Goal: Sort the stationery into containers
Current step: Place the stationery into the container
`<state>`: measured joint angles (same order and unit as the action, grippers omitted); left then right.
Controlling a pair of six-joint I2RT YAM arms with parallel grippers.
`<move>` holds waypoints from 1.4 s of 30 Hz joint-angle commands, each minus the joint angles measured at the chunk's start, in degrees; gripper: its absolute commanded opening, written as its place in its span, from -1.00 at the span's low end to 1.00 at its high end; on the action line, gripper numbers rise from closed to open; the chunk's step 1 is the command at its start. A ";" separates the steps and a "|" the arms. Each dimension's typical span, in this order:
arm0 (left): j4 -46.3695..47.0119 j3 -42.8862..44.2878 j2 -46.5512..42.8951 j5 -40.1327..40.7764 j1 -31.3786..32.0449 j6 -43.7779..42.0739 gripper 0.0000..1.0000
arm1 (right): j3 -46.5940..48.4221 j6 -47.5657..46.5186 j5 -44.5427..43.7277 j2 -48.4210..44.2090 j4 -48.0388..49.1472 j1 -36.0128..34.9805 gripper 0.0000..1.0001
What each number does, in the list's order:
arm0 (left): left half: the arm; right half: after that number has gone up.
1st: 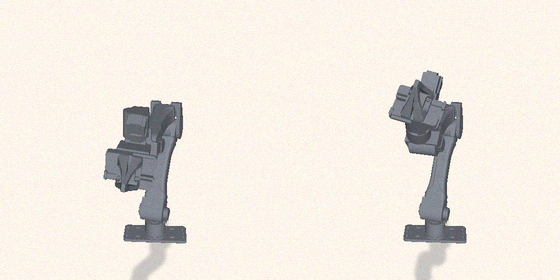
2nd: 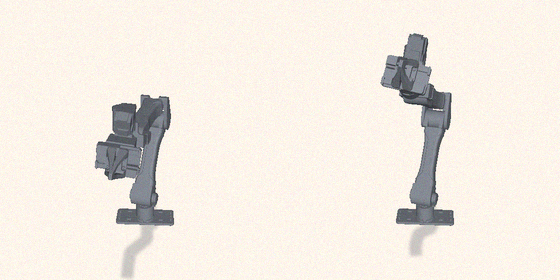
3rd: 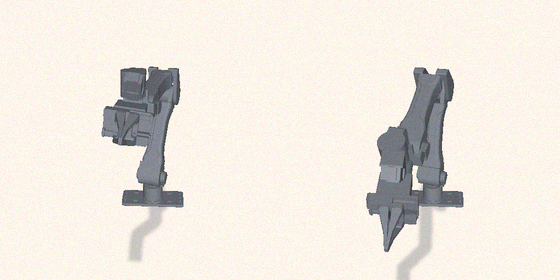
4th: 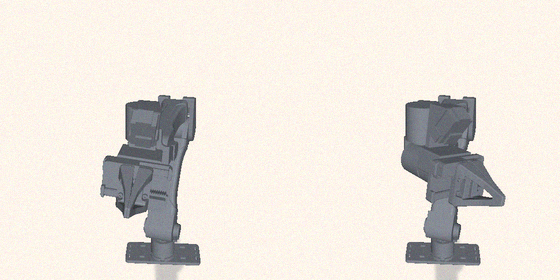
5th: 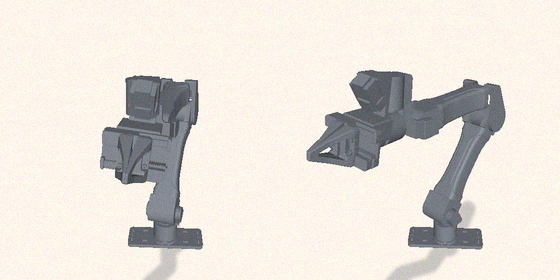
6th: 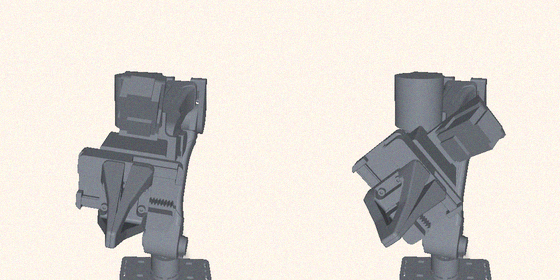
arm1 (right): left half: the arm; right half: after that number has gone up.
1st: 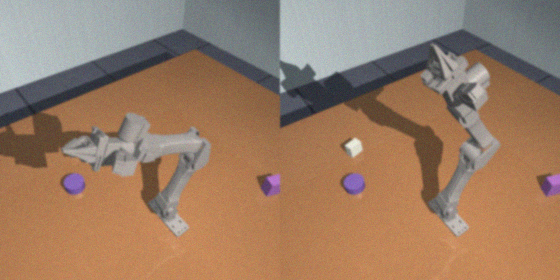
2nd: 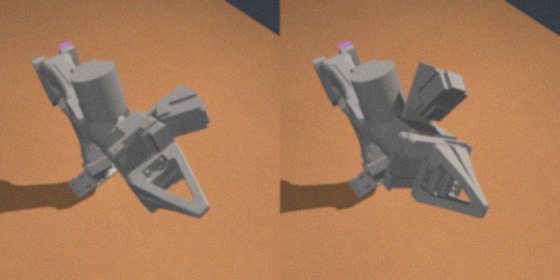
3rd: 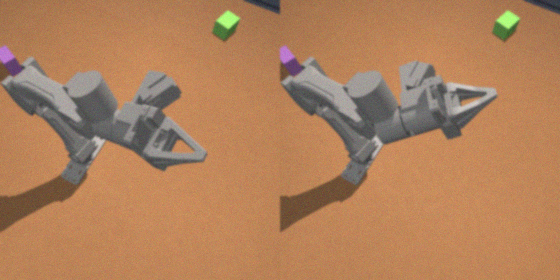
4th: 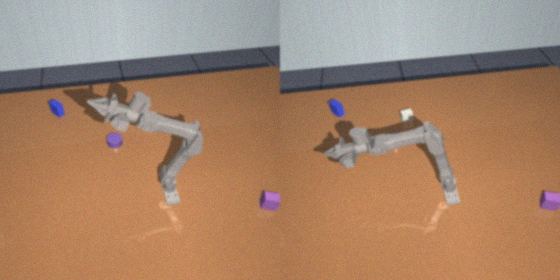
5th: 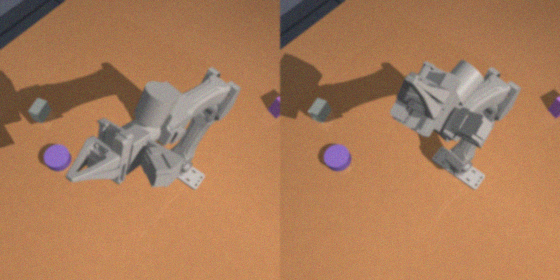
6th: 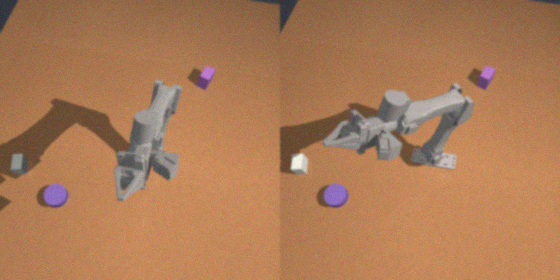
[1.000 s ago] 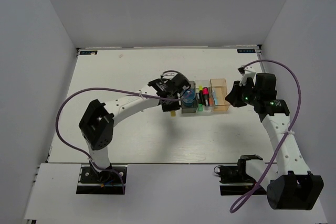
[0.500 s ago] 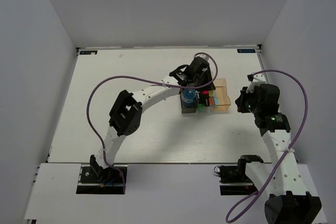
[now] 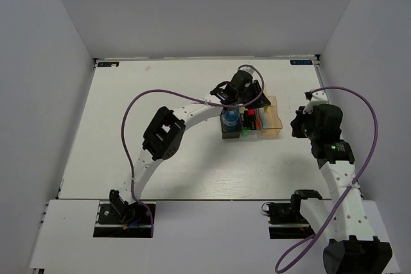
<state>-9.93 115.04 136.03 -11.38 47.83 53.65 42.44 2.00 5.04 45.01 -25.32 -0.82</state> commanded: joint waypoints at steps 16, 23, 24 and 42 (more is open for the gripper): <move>3.78 1.06 1.62 -5.94 -0.11 4.36 0.24 | -0.16 0.37 -0.03 -0.28 2.56 0.20 -0.95; 4.22 0.71 -0.67 -7.60 -0.46 4.01 -0.63 | -0.69 -0.15 0.32 -0.01 2.91 0.03 -0.88; 4.40 0.62 -1.11 -7.87 -0.37 3.83 -0.99 | -0.69 -0.15 0.24 -0.10 3.00 0.12 -0.88; -39.11 -52.44 -69.09 22.02 -4.14 -26.83 1.00 | -1.56 1.17 14.11 1.39 1.68 0.12 0.81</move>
<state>-38.81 73.06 75.35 5.32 45.76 32.73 40.71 3.07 13.65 46.83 -25.26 -0.80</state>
